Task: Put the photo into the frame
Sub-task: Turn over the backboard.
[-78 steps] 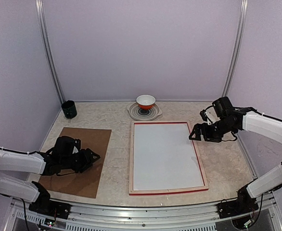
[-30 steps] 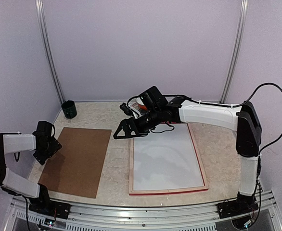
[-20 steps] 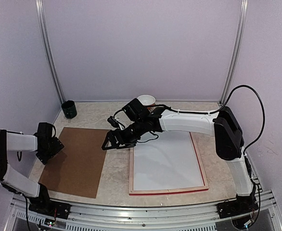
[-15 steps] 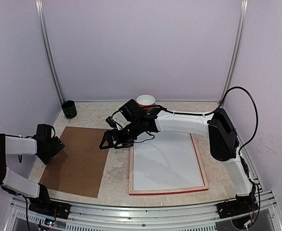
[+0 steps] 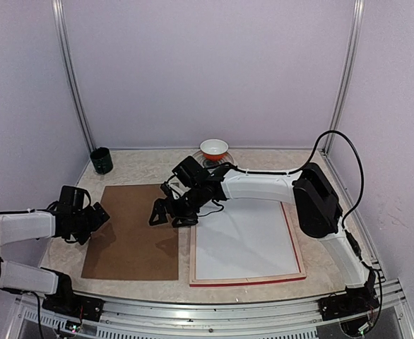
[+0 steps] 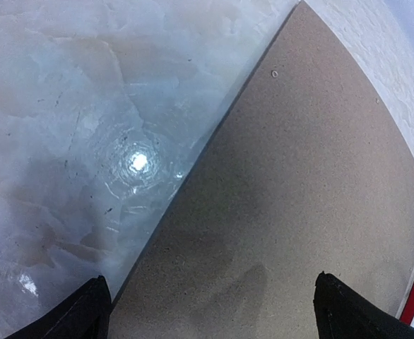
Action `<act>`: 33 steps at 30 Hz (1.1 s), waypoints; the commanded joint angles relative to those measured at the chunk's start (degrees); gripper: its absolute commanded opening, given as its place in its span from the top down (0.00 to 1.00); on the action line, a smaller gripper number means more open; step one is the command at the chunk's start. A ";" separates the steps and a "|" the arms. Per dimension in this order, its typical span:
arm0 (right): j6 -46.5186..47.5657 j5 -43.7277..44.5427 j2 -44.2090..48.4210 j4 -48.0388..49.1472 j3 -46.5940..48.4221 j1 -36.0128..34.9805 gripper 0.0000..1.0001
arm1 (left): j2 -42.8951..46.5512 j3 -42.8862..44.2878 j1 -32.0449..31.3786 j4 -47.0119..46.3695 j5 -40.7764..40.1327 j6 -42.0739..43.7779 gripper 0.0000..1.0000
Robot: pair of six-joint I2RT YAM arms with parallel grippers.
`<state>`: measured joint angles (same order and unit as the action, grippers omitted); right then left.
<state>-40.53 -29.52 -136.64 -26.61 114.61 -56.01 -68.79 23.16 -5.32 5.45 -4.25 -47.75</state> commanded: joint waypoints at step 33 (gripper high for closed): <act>-13.65 11.48 -10.54 -7.56 11.69 0.11 0.01 | 3.48 -4.94 -4.03 -3.39 -2.17 -0.91 0.02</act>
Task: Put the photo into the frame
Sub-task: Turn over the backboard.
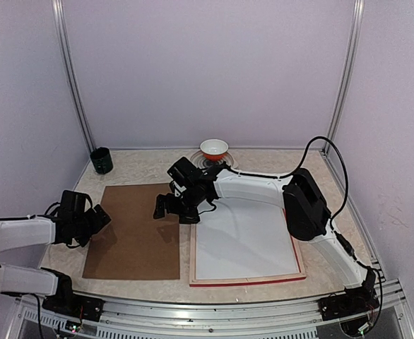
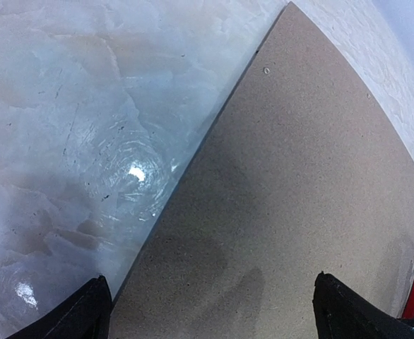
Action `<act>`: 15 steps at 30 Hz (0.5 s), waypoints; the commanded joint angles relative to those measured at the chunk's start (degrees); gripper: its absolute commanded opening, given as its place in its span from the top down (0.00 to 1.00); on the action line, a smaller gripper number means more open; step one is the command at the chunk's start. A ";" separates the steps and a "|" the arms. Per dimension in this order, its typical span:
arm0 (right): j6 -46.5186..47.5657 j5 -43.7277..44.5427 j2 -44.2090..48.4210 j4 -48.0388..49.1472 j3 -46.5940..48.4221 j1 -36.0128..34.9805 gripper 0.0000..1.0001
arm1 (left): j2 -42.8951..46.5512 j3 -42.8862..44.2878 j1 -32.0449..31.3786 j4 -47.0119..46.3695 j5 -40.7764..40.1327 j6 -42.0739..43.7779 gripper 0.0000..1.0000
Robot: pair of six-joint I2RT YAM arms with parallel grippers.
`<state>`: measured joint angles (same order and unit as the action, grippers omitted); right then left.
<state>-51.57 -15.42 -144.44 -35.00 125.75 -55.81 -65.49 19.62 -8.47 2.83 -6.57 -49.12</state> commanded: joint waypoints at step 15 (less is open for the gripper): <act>-11.55 -22.21 14.58 44.97 -29.78 2.60 0.01 | -1.64 -2.22 -1.96 -2.39 2.61 0.53 0.03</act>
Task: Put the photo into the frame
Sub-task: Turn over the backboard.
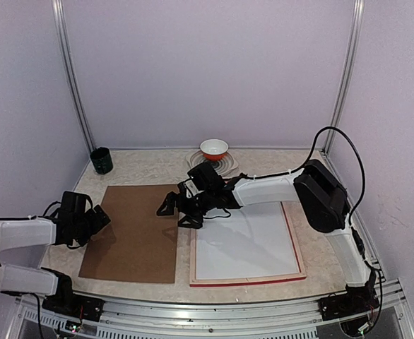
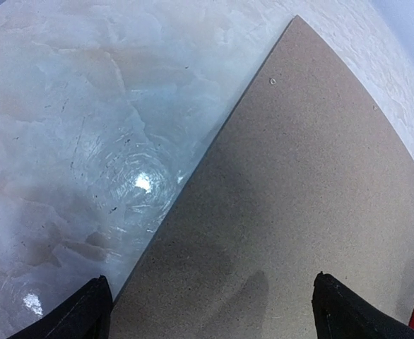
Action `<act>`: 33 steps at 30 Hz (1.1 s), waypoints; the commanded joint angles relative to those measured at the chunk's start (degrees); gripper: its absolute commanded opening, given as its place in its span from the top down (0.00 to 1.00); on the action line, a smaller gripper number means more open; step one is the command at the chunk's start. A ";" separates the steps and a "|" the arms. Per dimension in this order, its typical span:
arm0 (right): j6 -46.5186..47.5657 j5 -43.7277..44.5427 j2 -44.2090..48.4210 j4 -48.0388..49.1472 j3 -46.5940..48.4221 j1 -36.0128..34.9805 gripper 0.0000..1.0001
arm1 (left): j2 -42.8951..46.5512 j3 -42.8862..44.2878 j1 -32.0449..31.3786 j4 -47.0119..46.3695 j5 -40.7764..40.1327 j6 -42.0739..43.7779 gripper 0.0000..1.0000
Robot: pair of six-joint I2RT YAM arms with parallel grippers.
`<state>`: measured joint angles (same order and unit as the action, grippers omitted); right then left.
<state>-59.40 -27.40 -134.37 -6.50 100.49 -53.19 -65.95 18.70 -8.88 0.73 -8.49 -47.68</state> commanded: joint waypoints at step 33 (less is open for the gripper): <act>-14.01 -26.78 5.56 51.29 -0.30 -1.19 0.01 | 3.74 4.38 -9.66 -2.98 13.32 -5.83 0.03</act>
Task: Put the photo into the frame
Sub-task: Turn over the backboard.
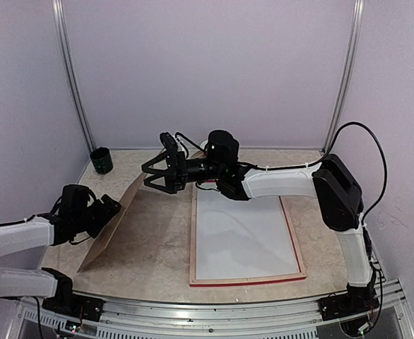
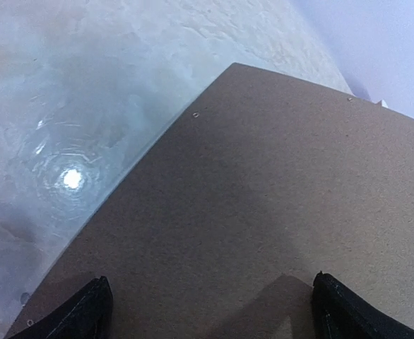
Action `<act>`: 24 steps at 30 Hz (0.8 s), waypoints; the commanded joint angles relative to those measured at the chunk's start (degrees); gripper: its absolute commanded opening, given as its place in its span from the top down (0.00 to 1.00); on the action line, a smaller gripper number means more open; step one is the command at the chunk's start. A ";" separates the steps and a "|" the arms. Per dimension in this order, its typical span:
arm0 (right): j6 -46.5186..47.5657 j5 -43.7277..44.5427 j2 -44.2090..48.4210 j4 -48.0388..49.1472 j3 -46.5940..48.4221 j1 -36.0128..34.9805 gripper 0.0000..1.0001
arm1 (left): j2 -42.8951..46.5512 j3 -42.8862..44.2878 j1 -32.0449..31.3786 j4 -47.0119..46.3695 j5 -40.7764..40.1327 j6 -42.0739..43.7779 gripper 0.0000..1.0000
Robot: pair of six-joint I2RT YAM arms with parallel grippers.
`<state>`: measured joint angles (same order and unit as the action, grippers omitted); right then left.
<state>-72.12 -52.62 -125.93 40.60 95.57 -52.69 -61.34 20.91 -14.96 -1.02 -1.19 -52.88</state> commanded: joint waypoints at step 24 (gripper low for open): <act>3.06 -1.88 -9.22 -8.23 20.09 -2.46 0.01 | -2.15 8.00 -10.99 -4.34 7.08 -5.71 0.03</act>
<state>-72.64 -56.99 -135.70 33.91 113.14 -53.08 -63.46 27.66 -22.39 -5.74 -1.85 -60.45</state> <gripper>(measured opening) 0.992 0.969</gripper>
